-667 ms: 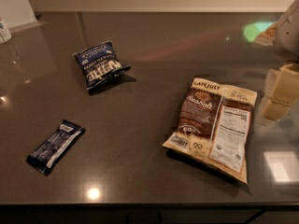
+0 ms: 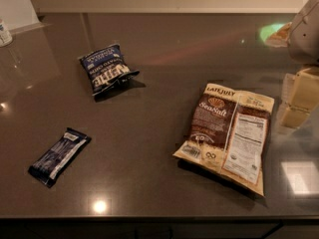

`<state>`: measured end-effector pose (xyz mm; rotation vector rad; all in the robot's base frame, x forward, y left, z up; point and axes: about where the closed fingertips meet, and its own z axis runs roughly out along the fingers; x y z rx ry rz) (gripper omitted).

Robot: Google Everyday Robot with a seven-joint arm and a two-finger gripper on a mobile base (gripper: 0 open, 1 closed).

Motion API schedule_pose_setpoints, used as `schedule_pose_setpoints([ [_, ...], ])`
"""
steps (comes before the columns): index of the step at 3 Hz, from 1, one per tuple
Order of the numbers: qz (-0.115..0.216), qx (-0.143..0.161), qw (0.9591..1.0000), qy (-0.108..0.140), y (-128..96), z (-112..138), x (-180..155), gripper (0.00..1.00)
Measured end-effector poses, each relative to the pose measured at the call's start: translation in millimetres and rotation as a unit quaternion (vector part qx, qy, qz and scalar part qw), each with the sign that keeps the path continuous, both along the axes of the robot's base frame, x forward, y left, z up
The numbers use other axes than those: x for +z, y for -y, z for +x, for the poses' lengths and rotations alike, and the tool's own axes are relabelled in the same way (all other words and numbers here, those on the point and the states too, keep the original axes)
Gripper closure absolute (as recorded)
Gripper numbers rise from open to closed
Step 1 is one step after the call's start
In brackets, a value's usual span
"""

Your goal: Pick brown chip bag

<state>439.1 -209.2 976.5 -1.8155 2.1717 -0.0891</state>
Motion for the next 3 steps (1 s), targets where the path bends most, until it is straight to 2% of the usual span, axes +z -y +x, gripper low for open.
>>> schedule_pose_setpoints([
  [1, -0.011, 0.087, 0.9959, -0.02, -16, 2, -15, 0.0],
  [2, -0.019, 0.192, 0.9805, -0.039, -27, 2, -41, 0.0],
  [3, -0.03, 0.284, 0.957, -0.053, -30, -1, -65, 0.0],
])
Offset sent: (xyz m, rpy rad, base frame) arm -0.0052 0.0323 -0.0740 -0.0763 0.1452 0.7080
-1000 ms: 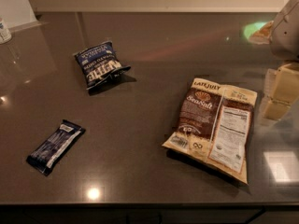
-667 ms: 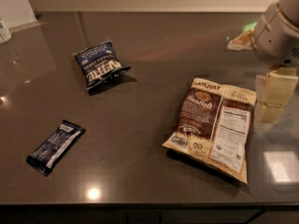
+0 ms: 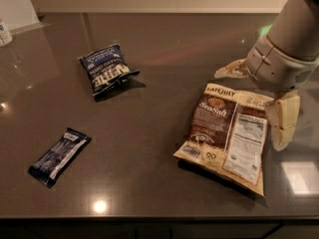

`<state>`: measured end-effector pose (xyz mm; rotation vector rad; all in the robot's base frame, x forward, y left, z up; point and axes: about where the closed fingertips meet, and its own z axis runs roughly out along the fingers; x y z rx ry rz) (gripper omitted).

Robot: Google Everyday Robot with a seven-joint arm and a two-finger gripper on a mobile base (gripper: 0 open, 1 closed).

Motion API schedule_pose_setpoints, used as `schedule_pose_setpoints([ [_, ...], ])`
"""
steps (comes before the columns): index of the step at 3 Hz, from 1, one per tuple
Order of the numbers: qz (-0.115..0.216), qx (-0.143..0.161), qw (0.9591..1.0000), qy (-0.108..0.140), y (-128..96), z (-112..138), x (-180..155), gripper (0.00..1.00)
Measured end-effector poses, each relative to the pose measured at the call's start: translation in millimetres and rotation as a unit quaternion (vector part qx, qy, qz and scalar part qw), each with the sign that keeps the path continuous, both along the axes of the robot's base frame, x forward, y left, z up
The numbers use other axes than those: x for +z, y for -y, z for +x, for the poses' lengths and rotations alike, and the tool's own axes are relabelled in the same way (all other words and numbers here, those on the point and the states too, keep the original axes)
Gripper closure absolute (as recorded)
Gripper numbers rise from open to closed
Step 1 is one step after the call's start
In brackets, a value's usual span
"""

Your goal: Pick brown chip bag

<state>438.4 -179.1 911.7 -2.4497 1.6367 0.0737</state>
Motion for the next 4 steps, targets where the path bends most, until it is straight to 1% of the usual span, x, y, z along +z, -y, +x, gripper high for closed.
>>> schedule_pose_setpoints([
  [1, -0.011, 0.092, 0.9956, -0.011, 4, -9, -20, 0.0],
  [2, -0.014, 0.179, 0.9836, -0.016, 5, -16, -40, 0.0],
  [3, -0.003, 0.239, 0.9708, -0.018, 1, -22, -58, 0.0],
  [4, 0.015, 0.266, 0.9637, -0.013, -9, -27, -70, 0.0],
])
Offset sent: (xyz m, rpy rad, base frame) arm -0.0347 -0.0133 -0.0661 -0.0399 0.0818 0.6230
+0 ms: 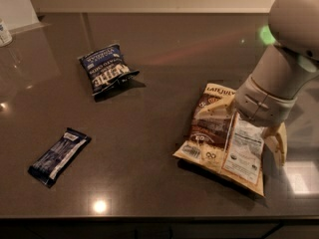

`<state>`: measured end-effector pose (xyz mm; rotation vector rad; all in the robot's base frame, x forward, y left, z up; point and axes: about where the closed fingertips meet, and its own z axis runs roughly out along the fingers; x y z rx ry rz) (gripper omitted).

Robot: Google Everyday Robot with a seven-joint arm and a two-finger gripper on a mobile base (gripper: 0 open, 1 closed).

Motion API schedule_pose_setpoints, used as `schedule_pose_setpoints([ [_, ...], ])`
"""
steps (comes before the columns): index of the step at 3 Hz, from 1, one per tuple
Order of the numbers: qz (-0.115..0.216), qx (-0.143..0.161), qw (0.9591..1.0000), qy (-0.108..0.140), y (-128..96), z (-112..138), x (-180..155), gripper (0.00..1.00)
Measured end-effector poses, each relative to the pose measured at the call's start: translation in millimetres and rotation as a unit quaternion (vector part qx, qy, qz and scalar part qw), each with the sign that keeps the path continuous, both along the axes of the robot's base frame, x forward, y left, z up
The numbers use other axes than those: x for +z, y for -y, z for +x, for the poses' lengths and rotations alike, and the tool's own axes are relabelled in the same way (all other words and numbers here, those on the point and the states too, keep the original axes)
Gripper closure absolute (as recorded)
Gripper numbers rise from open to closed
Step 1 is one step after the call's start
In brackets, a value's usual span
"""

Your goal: Pick brown chip bag

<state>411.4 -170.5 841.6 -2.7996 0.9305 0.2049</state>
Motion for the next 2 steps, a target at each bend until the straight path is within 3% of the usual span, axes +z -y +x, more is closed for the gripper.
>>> schedule_pose_setpoints([
  [2, -0.007, 0.021, 0.9997, 0.013, -12.7, -5.0, -11.9, 0.41],
])
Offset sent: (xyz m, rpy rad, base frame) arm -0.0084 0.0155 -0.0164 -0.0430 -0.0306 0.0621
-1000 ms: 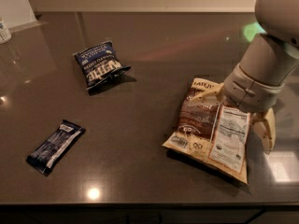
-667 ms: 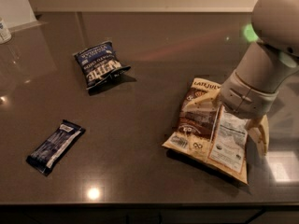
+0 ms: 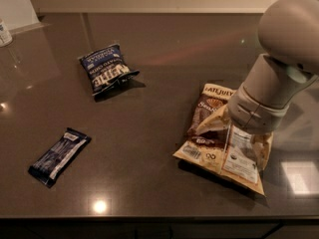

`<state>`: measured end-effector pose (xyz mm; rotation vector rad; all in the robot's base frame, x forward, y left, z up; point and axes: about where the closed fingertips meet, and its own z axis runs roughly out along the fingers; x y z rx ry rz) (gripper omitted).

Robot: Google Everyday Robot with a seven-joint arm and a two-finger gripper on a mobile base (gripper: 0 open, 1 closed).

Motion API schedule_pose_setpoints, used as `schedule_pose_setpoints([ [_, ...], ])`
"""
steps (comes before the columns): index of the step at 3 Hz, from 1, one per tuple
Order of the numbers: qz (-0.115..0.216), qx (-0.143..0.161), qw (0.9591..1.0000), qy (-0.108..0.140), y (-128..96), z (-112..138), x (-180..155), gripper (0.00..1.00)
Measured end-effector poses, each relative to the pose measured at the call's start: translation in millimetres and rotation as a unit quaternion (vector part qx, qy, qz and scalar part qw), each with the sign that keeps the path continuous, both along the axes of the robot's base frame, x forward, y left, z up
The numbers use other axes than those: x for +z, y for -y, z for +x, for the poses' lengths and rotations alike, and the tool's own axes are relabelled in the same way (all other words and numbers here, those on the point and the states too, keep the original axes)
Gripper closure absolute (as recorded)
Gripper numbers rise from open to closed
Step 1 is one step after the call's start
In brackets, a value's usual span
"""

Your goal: Pick brown chip bag

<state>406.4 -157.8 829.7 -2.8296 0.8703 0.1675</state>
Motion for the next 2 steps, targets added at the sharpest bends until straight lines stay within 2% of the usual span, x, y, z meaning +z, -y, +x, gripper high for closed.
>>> schedule_pose_setpoints([
  [1, -0.006, -0.002, 0.9999, 0.01, -3, 2, 4, 0.64],
  [2, 0.0, -0.016, 0.9997, 0.019, -12, 9, 21, 0.88],
])
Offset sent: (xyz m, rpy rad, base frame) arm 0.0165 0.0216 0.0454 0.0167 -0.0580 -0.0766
